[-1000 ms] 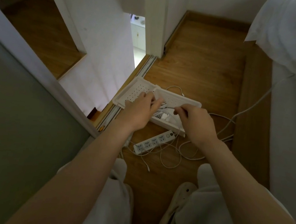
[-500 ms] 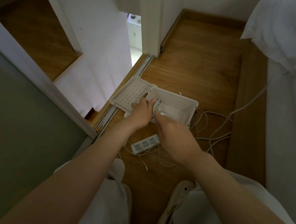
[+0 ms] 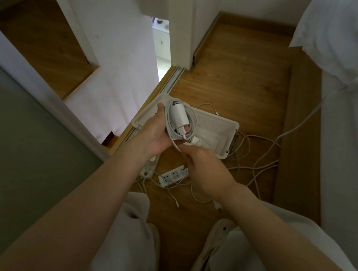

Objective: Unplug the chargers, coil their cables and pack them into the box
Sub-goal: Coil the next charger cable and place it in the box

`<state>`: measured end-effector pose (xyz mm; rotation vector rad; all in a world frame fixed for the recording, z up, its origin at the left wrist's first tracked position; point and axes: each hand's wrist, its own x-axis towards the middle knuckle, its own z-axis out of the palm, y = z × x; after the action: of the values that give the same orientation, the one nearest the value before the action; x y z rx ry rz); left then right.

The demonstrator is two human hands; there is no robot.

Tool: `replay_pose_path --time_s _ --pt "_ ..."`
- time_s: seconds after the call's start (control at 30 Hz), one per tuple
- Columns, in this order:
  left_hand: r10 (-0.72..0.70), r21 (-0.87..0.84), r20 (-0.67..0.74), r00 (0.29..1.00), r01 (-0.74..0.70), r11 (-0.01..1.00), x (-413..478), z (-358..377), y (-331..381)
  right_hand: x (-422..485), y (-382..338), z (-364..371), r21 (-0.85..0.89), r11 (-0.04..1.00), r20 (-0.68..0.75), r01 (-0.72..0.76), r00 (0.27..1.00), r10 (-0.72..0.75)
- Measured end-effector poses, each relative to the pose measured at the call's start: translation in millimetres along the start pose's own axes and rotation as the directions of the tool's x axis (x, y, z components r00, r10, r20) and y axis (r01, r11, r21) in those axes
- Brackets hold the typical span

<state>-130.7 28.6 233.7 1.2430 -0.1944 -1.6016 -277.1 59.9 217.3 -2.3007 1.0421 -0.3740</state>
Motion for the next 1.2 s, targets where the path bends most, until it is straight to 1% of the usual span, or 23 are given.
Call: replay_pose_path --time_s 0.07,0.13,0.23,0.3,0.37,0.43,0.5,0.6,0.67,0.73,0.83,0.97,1.07,1.2 --pt "-0.049 -0.084 0.049 0.998 0.053 0.995 1 0 -1 3 2 -2 0.058 0.996 0.007 -0.072 0.997 0.071" --pt "-0.069 -0.074 0.103 0.992 0.076 0.994 0 2 0 5 5 -3 0.080 0.986 0.029 -0.144 0.989 0.142" --pt "-0.032 0.085 0.166 0.986 0.018 0.996 -7 5 1 8 10 -5 0.083 0.971 0.028 -0.224 0.974 0.223" --pt "0.012 0.190 0.141 0.990 -0.039 0.981 -8 5 0 9 16 -8 0.033 0.967 0.010 -0.252 0.968 0.252" --pt "0.019 0.241 0.104 0.994 -0.044 0.970 -7 2 -1 11 22 -11 -0.024 0.963 0.011 -0.270 0.963 0.270" --pt "0.027 0.277 0.085 0.996 -0.049 0.960 -5 0 0 11 25 -13 -0.013 0.960 0.017 -0.278 0.960 0.278" --pt "0.055 0.328 0.071 0.996 -0.075 0.942 -5 -1 0 11 25 -14 0.118 0.948 0.029 -0.296 0.955 0.295" --pt "0.090 0.459 0.073 0.993 -0.114 0.881 -5 -4 0 16 20 -19 0.384 0.855 0.044 -0.348 0.932 0.360" --pt "0.077 0.503 0.111 0.991 -0.123 0.855 -5 -5 -1 18 18 -22 0.479 0.810 0.046 -0.338 0.931 0.361" --pt "0.073 0.482 0.151 0.986 -0.138 0.865 -7 -3 -1 18 17 -24 0.471 0.824 0.070 -0.314 0.945 0.320" --pt "0.060 0.490 0.162 0.985 -0.133 0.861 -9 -2 -2 17 18 -25 0.453 0.842 0.076 -0.293 0.954 0.292" --pt "0.057 0.463 0.160 0.985 -0.126 0.877 -10 -1 -2 20 16 -29 0.520 0.809 0.074 -0.275 0.958 0.278" --pt "0.052 0.449 0.126 0.991 -0.104 0.888 -10 2 -2 22 17 -27 0.523 0.800 0.092 -0.294 0.952 0.290" --pt "-0.009 0.360 0.040 0.999 -0.006 0.933 -10 6 -7 24 19 -19 0.460 0.829 0.038 -0.319 0.939 0.341"
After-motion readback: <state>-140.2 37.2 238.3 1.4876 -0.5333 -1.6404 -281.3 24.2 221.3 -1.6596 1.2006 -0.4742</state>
